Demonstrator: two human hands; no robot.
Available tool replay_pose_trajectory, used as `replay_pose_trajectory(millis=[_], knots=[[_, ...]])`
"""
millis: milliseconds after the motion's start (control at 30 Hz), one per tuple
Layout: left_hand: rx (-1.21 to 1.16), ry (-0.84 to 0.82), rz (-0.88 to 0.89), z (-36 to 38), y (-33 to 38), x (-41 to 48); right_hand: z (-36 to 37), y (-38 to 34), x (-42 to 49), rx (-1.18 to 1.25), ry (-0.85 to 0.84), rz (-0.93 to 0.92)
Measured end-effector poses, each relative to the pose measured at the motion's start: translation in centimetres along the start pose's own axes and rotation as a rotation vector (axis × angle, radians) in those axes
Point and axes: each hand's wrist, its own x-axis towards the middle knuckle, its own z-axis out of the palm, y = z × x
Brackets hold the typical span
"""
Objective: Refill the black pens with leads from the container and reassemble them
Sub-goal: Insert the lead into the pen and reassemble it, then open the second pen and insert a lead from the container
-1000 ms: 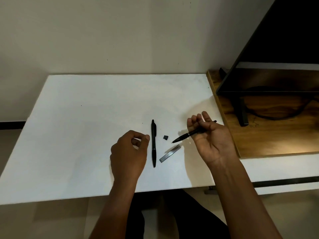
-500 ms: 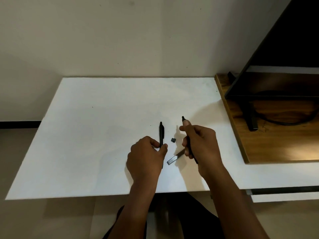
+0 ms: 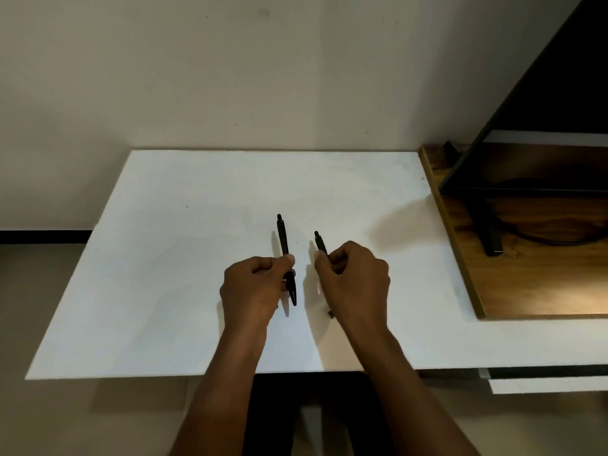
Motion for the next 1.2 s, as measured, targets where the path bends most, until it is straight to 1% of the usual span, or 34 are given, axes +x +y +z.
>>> replay_pose_trajectory(millis=[67,167,333,467,600,633,700,767,800,833,900,933,1033,1200], knots=[[-0.037,-0.042,-0.005,-0.3,0.1,0.0,0.8,-0.6,-0.3,-0.1,0.008,-0.032],[-0.052,-0.054,0.017,-0.9,0.1,0.2,1.5,-1.3,-0.4,-0.181,-0.022,-0.046],[-0.105,-0.138,0.078,-1.8,-0.4,0.6,2.2,-1.8,-0.5,-0.431,0.016,-0.154],[-0.096,-0.153,0.111,-1.8,-0.6,0.8,3.1,-1.6,-0.2,-0.496,0.027,-0.197],[-0.076,-0.156,0.117,-1.6,-0.8,1.1,3.2,-1.1,-0.4,-0.47,0.038,-0.233],[-0.066,-0.158,0.12,-1.5,-0.8,1.1,2.9,-1.0,-0.3,-0.444,0.045,-0.225],[-0.054,-0.17,0.129,-1.1,-0.9,1.1,2.0,-0.8,0.2,-0.318,0.065,-0.175],[-0.052,-0.202,0.133,-0.8,-1.0,1.1,0.6,-0.6,1.2,-0.119,0.093,-0.123],[-0.043,-0.231,0.139,-0.7,-1.1,1.1,-0.2,-0.4,1.7,0.018,0.093,-0.098],[-0.032,-0.266,0.148,-0.7,-1.2,1.1,-1.0,-0.4,2.2,0.18,0.068,-0.06],[-0.021,-0.34,0.159,-0.5,-1.1,1.1,-2.2,-0.5,2.6,0.496,-0.057,0.058],[-0.015,-0.374,0.165,-0.4,-1.0,1.0,-2.5,-0.6,2.6,0.594,-0.127,0.106],[0.024,-0.435,0.181,0.5,-0.9,0.7,-2.9,-0.3,2.8,0.699,-0.263,0.118],[0.043,-0.426,0.253,1.4,-0.7,0.2,-3.5,0.5,3.2,0.737,-0.337,0.09]])
